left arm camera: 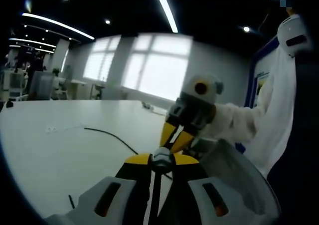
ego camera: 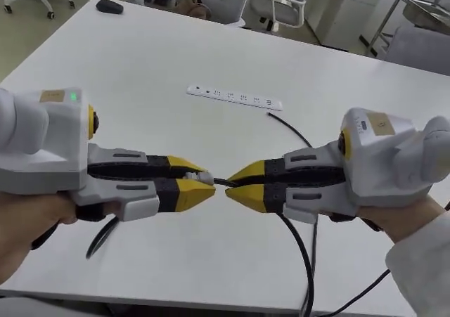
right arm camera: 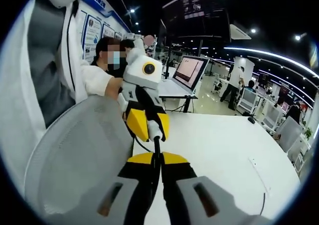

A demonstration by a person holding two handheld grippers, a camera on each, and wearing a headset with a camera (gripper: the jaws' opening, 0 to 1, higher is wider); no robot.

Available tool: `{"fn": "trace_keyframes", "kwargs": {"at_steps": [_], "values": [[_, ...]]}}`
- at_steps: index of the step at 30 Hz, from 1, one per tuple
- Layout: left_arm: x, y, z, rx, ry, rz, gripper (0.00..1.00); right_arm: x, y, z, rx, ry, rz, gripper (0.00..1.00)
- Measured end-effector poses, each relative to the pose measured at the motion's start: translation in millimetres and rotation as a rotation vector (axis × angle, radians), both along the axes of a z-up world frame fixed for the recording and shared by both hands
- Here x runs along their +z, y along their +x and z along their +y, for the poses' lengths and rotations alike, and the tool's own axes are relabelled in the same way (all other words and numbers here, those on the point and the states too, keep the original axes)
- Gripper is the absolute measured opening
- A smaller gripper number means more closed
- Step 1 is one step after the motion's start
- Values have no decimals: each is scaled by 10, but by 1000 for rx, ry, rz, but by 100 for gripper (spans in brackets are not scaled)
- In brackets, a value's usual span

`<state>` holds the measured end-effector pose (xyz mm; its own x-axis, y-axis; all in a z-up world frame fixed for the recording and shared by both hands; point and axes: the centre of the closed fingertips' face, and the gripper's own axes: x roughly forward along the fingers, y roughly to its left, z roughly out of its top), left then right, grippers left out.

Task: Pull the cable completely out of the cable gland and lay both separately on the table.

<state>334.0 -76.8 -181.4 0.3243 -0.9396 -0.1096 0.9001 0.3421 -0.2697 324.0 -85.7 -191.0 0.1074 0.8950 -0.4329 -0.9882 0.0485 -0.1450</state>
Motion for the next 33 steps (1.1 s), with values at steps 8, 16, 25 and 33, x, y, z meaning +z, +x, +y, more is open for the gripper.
{"fn": "trace_keyframes", "kwargs": {"at_steps": [8, 16, 25, 33], "values": [[-11, -9, -5, -2, 16, -10, 17, 3, -5, 99, 46, -12, -58, 4], [-3, 66, 62, 36, 8, -3, 17, -12, 91, 32, 28, 7, -37, 4], [-1, 136, 103, 69, 8, -13, 17, -147, 211, -267, -42, 11, -17, 3], [41, 155, 97, 80, -31, -4, 17, -346, 262, -538, -102, -41, 6, 3]]}}
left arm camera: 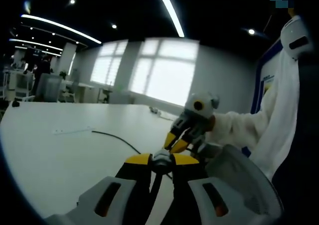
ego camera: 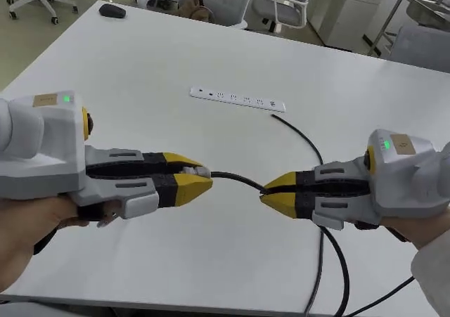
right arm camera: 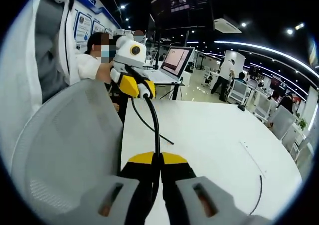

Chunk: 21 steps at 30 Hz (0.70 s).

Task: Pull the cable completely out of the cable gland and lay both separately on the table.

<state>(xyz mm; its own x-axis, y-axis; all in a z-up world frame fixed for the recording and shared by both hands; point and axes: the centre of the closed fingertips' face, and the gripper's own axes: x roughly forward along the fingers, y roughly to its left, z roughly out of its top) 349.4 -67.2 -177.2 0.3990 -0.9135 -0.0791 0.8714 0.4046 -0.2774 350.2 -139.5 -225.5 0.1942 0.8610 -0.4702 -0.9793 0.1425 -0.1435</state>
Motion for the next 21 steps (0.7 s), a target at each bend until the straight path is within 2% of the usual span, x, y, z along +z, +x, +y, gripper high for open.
{"fn": "trace_keyframes", "kwargs": {"at_steps": [2, 4, 6, 13, 15, 17, 18, 21], "values": [[-14, -1, 1, -2, -10, 21, 17, -87, 7, -88, -15, -40, 0, 3], [1, 2, 0, 1, -10, 7, 17, -116, 1, -136, -22, -42, 3, 3], [-2, -2, -7, 1, -10, 9, 17, -103, -10, -151, -30, -16, 11, 3], [-41, -14, -30, -1, 30, -15, 17, -132, -34, -162, -38, -30, 23, 4], [-27, -2, -15, 7, 27, -22, 17, -91, -35, -161, -48, -22, 48, 4], [4, 15, 6, 17, 13, -26, 17, 5, -19, -148, -54, -3, 33, 12], [11, 18, 8, 19, 11, -28, 17, 94, -25, -113, -44, 24, 16, 16], [15, 2, -4, 11, 9, -28, 17, 251, -82, -31, 8, 61, -1, 18]]}}
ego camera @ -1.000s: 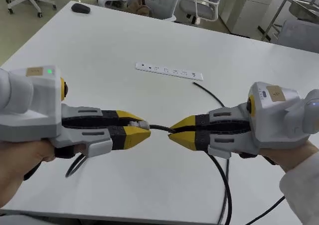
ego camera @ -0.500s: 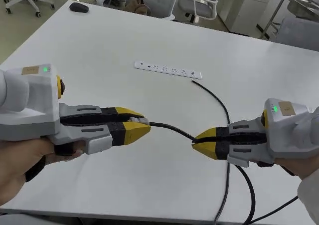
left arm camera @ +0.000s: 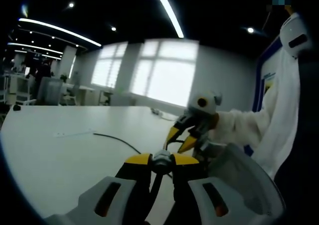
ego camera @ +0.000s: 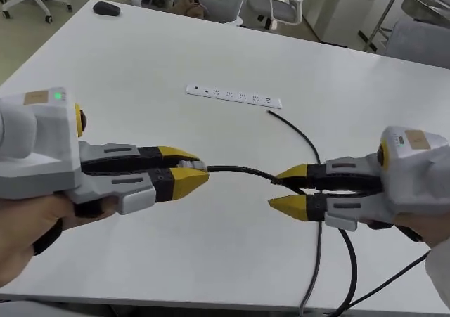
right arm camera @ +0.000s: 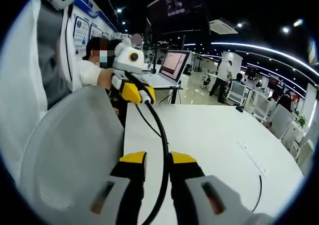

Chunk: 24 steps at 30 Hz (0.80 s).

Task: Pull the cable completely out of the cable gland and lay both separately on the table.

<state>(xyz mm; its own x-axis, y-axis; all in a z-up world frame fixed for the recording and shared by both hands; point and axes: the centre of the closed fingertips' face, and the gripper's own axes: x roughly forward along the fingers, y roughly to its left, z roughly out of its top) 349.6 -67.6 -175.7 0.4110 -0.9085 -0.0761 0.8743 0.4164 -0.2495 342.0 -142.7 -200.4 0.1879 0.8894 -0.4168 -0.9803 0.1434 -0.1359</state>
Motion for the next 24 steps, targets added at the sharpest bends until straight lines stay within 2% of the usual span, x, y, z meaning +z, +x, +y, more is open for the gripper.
{"fn": "trace_keyframes", "kwargs": {"at_steps": [2, 7, 9, 12, 15, 17, 19, 22, 24], "values": [[0, -21, -23, -11, 4, -5, 17, 108, -7, 87, 14, 39, 11, 19], [-79, -93, -90, -41, 74, -33, 17, 333, -54, 376, 99, 64, -61, 20], [-71, -133, -116, -57, 75, -38, 17, 286, -114, 459, 159, 35, -60, 19], [-63, -152, -121, -66, 75, -45, 17, 180, -90, 522, 173, -2, -64, 17], [-65, -152, -118, -65, 80, -48, 17, 156, -149, 572, 213, 2, -52, 7], [-70, -144, -111, -61, 85, -51, 17, 138, -119, 573, 210, -2, -67, 7], [-73, -145, -111, -64, 88, -51, 17, 130, -110, 564, 211, 9, -37, 7], [-82, -154, -119, -71, 93, -51, 17, 125, -138, 558, 232, -4, -54, 7], [-84, -156, -119, -71, 96, -52, 17, 117, -160, 553, 239, -9, -49, 6]]}}
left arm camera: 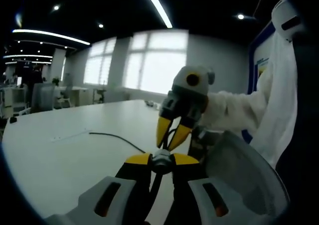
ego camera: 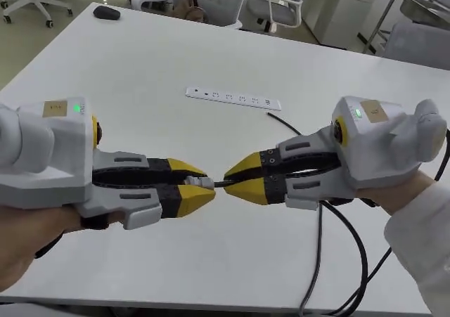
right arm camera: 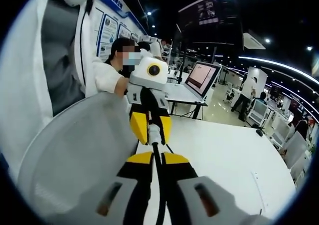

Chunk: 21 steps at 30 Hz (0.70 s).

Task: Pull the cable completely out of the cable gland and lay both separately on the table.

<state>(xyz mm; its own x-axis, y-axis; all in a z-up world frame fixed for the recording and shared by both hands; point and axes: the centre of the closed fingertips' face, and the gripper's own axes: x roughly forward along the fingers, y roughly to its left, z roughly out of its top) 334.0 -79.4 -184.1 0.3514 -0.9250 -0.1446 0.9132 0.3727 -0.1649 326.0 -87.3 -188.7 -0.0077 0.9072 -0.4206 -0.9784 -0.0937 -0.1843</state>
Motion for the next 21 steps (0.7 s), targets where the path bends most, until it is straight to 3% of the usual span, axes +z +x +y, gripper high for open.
{"fn": "trace_keyframes", "kwargs": {"at_steps": [2, 6, 9, 21], "values": [[-7, 10, 4, 3, 0, 10, 17, -14, -19, -4, 12, -5, -7, 4], [12, 12, 18, 10, -21, 24, 17, 16, -4, -6, -10, 16, 33, 4], [9, 27, 37, 21, -21, 29, 17, 21, 25, -38, -21, 17, 23, 4], [-3, 75, 85, 50, -19, 46, 17, -84, 124, -417, -121, 19, 57, 4]]}}
